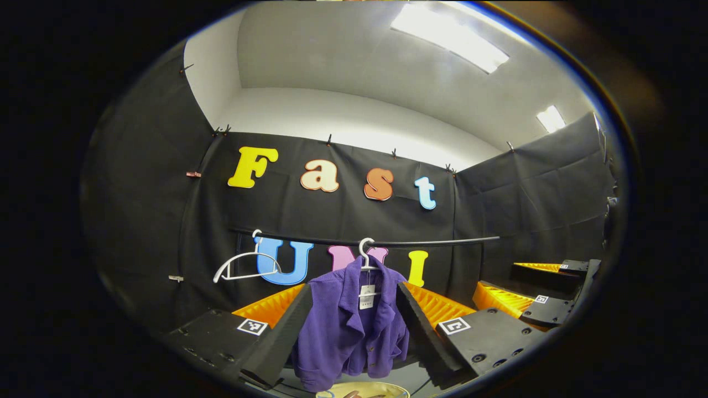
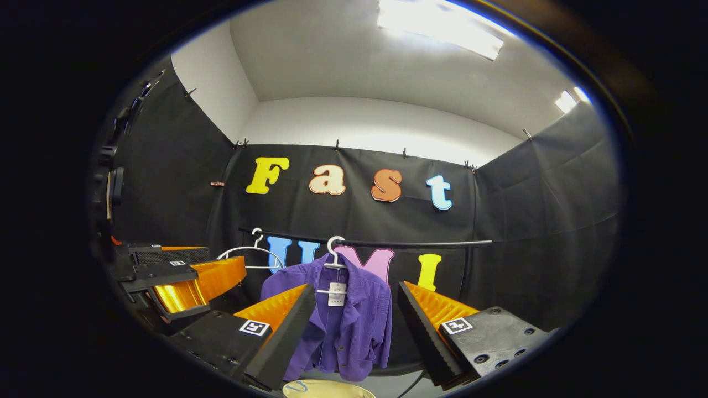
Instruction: Grasp the clothes on the hanger with both hands and then place them into the laundry hamper below.
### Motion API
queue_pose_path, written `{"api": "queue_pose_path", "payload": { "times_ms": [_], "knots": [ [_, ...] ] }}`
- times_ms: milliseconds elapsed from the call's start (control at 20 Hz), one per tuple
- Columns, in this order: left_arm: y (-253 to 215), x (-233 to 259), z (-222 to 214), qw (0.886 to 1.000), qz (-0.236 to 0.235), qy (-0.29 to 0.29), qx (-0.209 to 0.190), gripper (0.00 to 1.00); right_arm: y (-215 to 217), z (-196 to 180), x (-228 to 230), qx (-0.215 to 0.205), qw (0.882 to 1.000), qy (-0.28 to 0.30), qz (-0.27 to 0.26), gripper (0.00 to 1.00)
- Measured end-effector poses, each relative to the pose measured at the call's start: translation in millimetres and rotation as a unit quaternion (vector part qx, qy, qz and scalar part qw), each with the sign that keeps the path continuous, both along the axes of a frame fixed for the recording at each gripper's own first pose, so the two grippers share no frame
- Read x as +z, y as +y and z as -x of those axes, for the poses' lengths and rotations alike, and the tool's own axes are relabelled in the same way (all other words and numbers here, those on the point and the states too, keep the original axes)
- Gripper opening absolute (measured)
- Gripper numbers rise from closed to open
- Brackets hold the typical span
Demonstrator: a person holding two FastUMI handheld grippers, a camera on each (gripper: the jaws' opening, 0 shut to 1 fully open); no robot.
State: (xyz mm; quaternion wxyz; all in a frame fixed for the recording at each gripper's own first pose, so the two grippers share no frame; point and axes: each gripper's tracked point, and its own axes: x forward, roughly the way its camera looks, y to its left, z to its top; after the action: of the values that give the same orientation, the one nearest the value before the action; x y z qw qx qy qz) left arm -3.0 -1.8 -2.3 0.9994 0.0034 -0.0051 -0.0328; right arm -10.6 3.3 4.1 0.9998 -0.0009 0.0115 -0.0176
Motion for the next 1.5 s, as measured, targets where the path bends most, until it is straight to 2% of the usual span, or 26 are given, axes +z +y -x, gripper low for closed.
{"api": "queue_pose_path", "payload": {
  "times_ms": [200, 650, 950, 1200, 1500],
  "knots": [
    [10.0, 1.4, -0.9, 1.000, 0.005, -0.003, -0.011, 0.96, 6.7, 1.4, -0.8, -0.016, 1.000, 0.005, 0.004, 0.96],
    [28.0, -13.4, -8.3, 0.997, 0.037, 0.022, -0.063, 0.95, 27.2, 6.8, -14.7, -0.061, 0.998, 0.025, 0.016, 0.97],
    [33.9, -32.7, -27.6, 0.997, 0.039, 0.034, -0.060, 0.94, 24.2, -6.8, -31.2, -0.071, 0.997, 0.036, 0.022, 0.97],
    [18.1, -67.4, -62.3, 0.996, 0.039, 0.049, -0.056, 0.94, 10.7, -51.9, -63.2, -0.054, 0.998, 0.044, -0.008, 0.96],
    [-2.1, -130.2, -140.7, 0.995, 0.071, 0.062, 0.008, 0.93, -14.8, -151.6, -137.7, 0.012, 0.997, 0.061, -0.035, 0.96]
  ]
}}
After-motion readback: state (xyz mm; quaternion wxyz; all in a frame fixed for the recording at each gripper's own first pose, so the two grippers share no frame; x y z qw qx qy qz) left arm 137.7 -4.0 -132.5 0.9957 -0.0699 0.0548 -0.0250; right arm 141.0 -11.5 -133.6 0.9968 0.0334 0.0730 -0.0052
